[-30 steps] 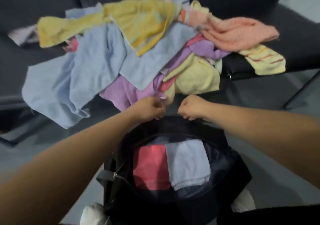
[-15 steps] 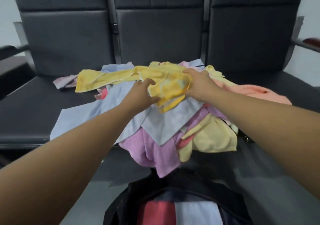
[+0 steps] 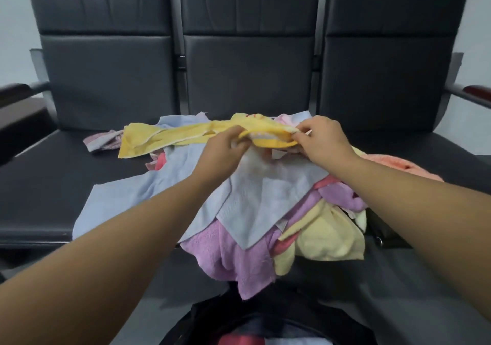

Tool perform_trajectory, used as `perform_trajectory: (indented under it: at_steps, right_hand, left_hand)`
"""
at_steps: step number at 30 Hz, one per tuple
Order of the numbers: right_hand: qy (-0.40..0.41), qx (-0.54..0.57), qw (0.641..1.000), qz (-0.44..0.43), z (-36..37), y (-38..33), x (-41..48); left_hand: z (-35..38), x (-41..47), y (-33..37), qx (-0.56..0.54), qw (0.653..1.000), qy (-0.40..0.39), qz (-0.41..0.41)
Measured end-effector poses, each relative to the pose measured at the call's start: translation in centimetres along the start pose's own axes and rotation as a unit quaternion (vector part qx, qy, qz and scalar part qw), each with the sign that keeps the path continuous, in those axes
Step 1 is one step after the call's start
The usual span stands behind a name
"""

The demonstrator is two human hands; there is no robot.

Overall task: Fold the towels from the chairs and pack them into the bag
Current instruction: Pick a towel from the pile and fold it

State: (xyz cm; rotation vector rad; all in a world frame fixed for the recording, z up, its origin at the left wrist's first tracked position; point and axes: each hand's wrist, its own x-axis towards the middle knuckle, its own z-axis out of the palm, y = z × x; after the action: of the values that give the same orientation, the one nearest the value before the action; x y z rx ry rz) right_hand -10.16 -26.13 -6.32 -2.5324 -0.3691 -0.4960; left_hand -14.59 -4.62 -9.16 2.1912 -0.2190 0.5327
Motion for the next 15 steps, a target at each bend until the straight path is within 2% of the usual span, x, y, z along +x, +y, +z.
perform_trajectory:
  at_steps: [5, 8, 10, 12, 15]
  right_hand:
    - [0.063, 0.184, 0.981, 0.022, -5.9, -4.4, -1.2]
    - [0.033, 0.212, 0.977, -0.012, -10.0, -7.1, -2.7]
    - [-0.023, 0.183, 0.982, -0.04, -12.4, -8.2, -3.8]
    - [-0.057, 0.083, 0.993, -0.063, -14.3, -8.9, -4.8]
    - [-0.04, -0.01, 0.998, -0.041, -16.6, -9.3, -5.3]
  left_hand:
    - [-4.9, 0.8, 6.0, -0.096, 0.995, 0.028, 0.015]
    - [-8.2, 0.2, 10.2, -0.172, 0.983, 0.059, 0.023]
    - [-10.3, -0.4, 12.5, -0.194, 0.979, 0.06, 0.025]
    - [-12.3, -1.6, 14.5, -0.183, 0.98, 0.055, 0.045]
    - [-14.3, -3.0, 16.8, -0.245, 0.969, 0.013, 0.03]
